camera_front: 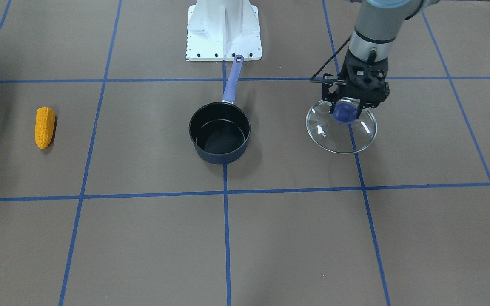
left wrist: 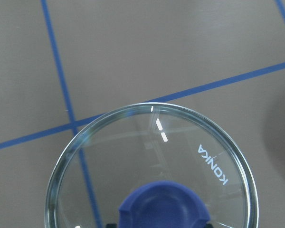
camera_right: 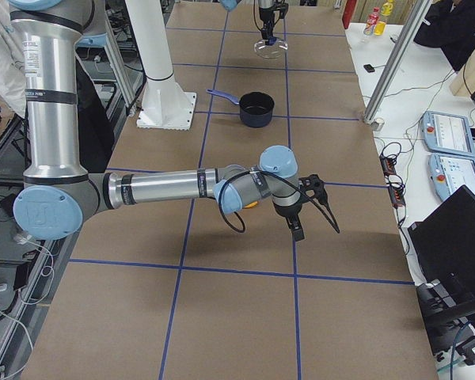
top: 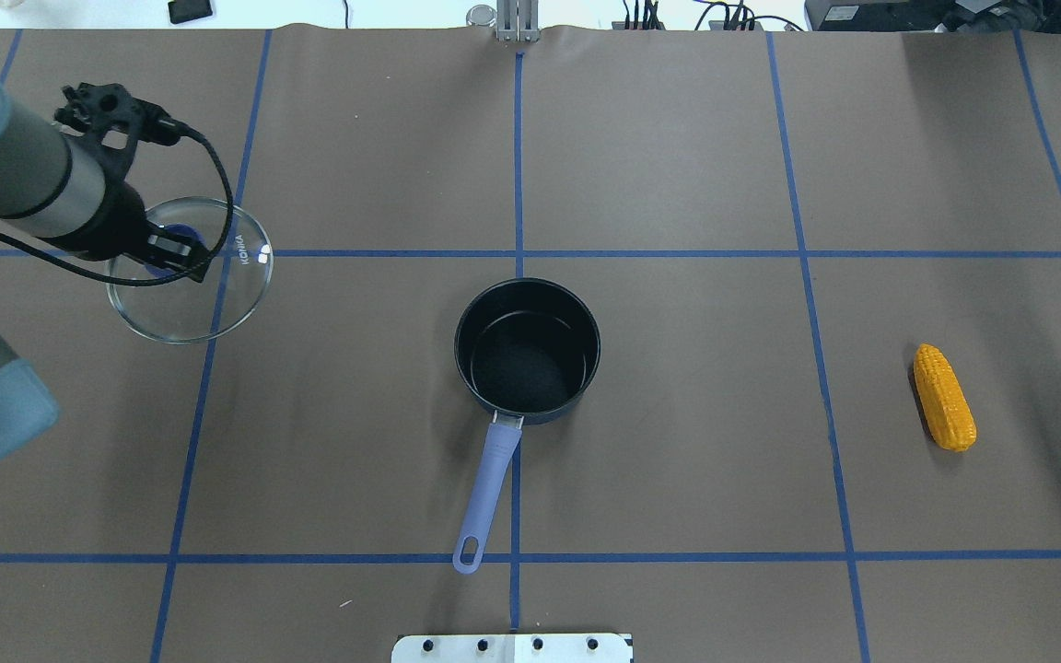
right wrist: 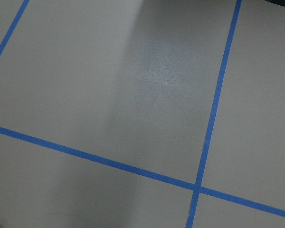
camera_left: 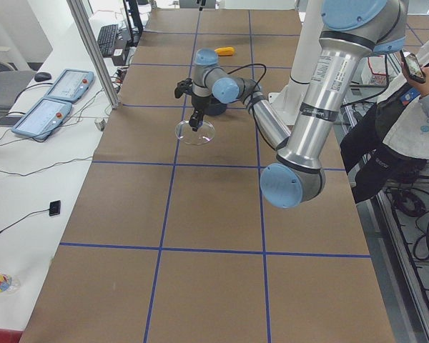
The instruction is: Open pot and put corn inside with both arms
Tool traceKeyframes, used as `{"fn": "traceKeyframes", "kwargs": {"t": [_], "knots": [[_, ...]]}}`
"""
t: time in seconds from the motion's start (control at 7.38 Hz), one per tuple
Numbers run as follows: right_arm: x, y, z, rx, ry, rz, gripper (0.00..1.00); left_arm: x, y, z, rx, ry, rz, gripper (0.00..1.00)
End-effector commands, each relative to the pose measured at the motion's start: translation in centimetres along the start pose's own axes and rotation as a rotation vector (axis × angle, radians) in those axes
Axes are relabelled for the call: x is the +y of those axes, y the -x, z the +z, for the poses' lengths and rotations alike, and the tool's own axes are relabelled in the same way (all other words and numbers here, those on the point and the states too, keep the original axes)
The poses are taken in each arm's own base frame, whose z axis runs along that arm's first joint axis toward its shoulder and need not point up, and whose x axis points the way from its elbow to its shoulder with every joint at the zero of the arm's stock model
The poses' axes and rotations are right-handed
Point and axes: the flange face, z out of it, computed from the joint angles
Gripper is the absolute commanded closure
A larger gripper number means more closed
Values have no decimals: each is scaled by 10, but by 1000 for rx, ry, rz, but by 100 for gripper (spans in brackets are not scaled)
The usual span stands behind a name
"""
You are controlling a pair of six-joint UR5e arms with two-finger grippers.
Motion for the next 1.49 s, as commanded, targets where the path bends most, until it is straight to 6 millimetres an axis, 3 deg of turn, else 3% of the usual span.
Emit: {"fn": "traceKeyframes", "kwargs": {"t": [0.0,0.27,0.41,0.54,1.36], "knots": [[0,0,0,0,1,-1,0,29,81,42,37,-4,21,82],[1,0,1,0,2,0,0,68,115,72,105,40,30,82],[2,0,1,0,3,0,0,97,134,77,119,31,31,81],[2,-1,2,2,4,1,0,110,146,83,115,35,24,80],[2,0,3,1,6,0,0,121,155,127,125,53,55,65]]}}
